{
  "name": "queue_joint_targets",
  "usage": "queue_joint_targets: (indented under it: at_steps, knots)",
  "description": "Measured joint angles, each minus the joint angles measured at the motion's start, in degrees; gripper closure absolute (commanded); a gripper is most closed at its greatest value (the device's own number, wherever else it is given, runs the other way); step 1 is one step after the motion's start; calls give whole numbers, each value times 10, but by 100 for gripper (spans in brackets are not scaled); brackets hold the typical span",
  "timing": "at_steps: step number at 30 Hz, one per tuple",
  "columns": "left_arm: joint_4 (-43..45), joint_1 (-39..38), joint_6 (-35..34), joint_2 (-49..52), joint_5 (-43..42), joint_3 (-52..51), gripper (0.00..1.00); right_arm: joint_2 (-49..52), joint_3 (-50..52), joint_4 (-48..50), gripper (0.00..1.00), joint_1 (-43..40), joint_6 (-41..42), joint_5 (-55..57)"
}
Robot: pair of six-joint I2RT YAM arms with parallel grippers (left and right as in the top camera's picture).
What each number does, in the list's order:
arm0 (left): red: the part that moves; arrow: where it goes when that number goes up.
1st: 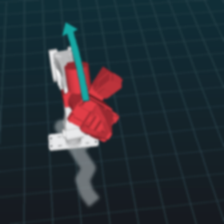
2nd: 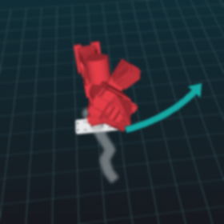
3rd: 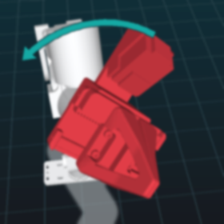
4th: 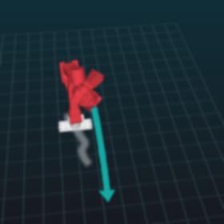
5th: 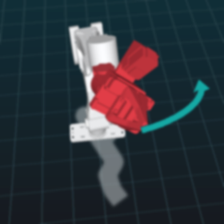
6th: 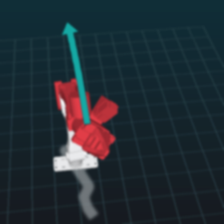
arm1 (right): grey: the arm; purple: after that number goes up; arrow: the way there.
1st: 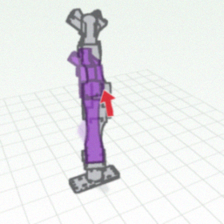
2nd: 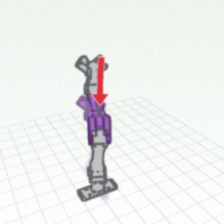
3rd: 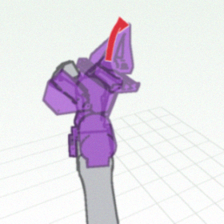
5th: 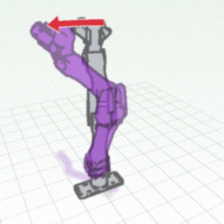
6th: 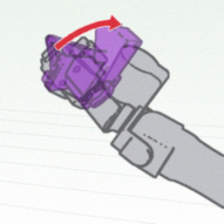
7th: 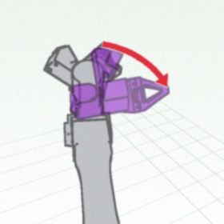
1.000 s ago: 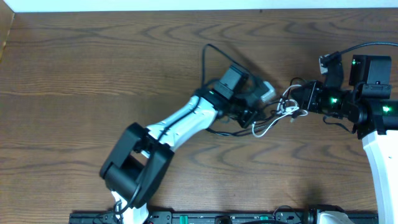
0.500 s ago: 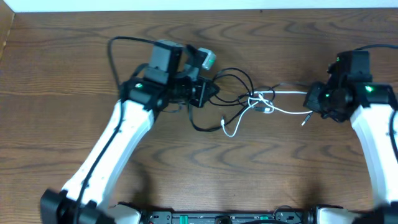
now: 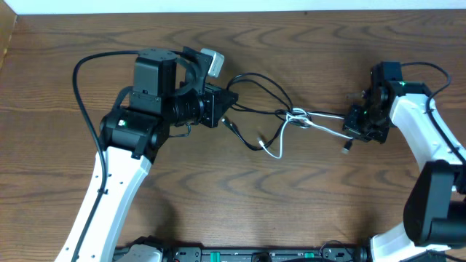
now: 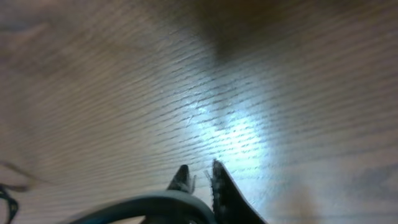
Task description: Untangle cables
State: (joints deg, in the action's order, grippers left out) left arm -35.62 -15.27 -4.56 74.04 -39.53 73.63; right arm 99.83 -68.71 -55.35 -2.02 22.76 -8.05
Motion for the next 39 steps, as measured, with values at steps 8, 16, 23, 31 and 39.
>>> queue_joint_targets:
  at_steps: [8, 16, 23, 31, 39]
  knots:
    - [-19, -8, -2, -5, -27, 0, 93, 12, 2, 42, 51, -13, -133, -174]
    - [-16, -44, -2, 37, -41, 0, 93, -57, 3, 58, 14, -7, -250, -348]
    - [31, -44, -24, 43, -83, 0, 93, -128, 3, 100, 20, 12, -272, -387]
    - [65, -44, -122, 43, -96, 0, 93, -114, 3, 110, 31, 101, -310, -398]
    - [67, -44, -189, 43, -98, 0, 93, -101, 3, 125, 39, 161, -396, -397]
